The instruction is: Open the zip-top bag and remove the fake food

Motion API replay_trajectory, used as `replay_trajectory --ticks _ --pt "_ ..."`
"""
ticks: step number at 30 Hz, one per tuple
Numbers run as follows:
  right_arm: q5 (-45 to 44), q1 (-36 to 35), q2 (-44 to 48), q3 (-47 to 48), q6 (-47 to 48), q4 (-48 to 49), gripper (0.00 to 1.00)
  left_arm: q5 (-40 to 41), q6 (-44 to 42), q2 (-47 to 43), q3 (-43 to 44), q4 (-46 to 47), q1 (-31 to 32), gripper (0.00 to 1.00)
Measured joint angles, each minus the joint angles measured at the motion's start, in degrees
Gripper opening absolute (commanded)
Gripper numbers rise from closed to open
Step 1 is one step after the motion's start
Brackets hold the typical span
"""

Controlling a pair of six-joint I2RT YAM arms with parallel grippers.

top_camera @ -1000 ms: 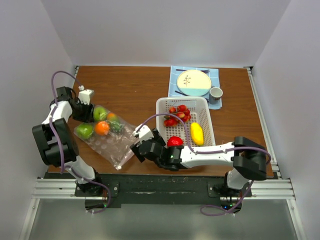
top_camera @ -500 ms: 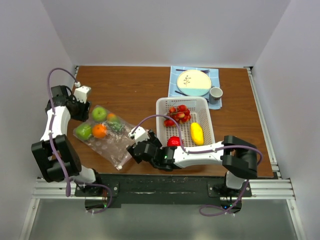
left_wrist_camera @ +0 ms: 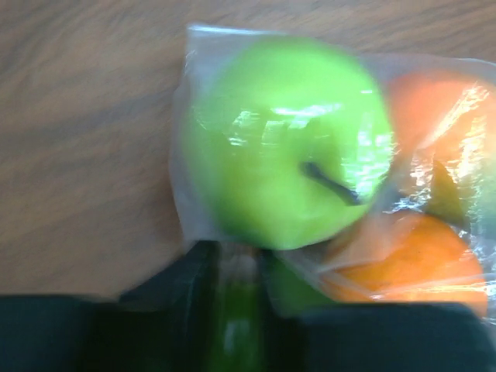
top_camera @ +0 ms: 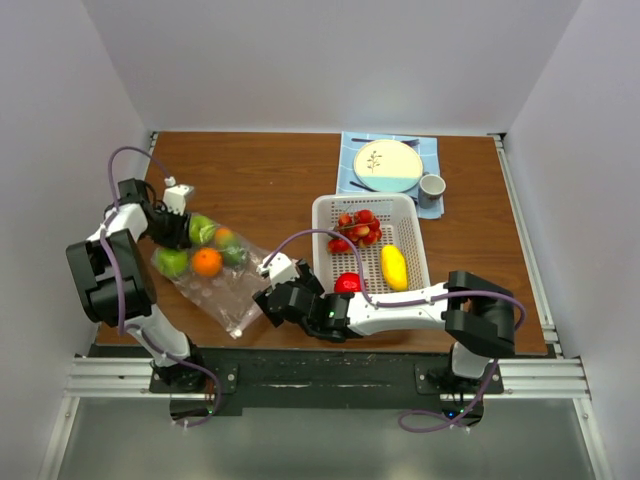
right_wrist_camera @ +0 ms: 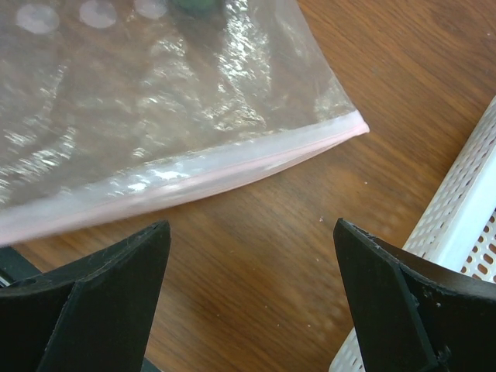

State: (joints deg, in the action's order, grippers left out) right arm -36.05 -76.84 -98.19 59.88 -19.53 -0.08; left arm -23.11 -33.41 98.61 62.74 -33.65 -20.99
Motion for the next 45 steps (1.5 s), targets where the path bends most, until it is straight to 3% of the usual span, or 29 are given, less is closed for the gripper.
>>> replay_trajectory --ticks 3,12,21,25,41,45 --pt "0.0 0.0 0.0 0.0 0.0 0.0 0.91 -2.0 -0.7 1.5 0.9 -0.1 0.0 0.00" --pt "-0.2 0.0 0.7 -0.2 -0.2 -0.2 0.91 -3.1 -1.8 -0.1 2.2 -5.1 0.6 0.00" --pt "-0.3 0.0 0.8 -0.3 -0.8 -0.2 0.91 -1.4 1.4 -16.0 7.3 -14.2 12.1 0.00" --pt "-0.3 0.0 1.2 -0.9 -1.1 -0.2 0.91 0.1 2.6 -17.9 8.4 -15.5 12.8 0.00" --pt "-0.7 0.0 5.1 -5.9 -2.2 -0.7 0.88 18.9 2.8 -13.6 -3.9 -4.0 12.8 0.00" --pt "-0.4 0.0 5.1 -7.5 -2.4 -0.7 0.78 22.2 2.8 -11.8 -5.1 -0.4 12.8 0.16"
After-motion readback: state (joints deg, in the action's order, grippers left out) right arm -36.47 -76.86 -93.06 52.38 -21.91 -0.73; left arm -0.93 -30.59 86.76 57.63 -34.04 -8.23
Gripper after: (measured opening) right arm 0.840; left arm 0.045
